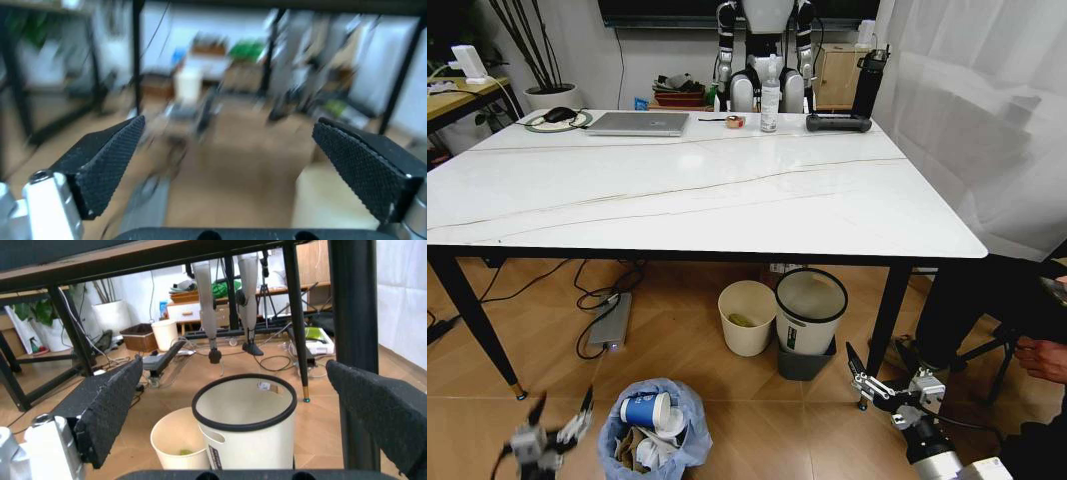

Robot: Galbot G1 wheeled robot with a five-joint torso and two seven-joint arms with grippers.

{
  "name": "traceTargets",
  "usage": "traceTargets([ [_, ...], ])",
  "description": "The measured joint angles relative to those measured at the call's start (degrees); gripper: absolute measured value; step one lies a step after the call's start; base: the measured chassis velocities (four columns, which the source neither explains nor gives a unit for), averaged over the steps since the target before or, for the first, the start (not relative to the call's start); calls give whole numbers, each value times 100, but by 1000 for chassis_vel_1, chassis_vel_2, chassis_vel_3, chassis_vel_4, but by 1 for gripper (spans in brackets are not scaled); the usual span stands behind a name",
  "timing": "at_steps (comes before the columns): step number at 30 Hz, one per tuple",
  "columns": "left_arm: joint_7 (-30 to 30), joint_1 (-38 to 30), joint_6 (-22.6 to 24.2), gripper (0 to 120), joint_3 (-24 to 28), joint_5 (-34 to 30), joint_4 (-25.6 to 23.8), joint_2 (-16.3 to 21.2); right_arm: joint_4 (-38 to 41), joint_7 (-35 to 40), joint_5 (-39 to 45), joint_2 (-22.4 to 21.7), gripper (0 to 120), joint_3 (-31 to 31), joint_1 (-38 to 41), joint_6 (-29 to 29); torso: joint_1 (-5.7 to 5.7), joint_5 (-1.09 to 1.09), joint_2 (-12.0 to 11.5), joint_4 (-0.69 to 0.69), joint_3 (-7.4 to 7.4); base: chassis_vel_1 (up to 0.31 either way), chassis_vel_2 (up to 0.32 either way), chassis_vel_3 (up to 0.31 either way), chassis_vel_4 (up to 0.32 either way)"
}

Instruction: Pick up the trash bin and place the trash from the table into it.

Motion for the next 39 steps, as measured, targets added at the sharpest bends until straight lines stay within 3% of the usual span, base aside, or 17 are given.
traceTargets([
  [2, 3, 71, -29, 100, 1, 42, -518, 31, 0, 0, 0, 0, 100, 0, 1, 0, 0, 4, 1, -1, 0, 0, 0, 0, 0],
  [4, -2, 91, -27, 100, 6, 48, -592, 34, 0, 0, 0, 0, 100, 0, 0, 0, 1, 1, 0, 1, 1, 0, 0, 0, 0],
  [39, -27, 57, 2, 100, 28, 29, -508, 37, 0, 0, 0, 0, 100, 0, 0, 0, 0, -1, 1, 1, 1, 0, 0, 0, 0],
])
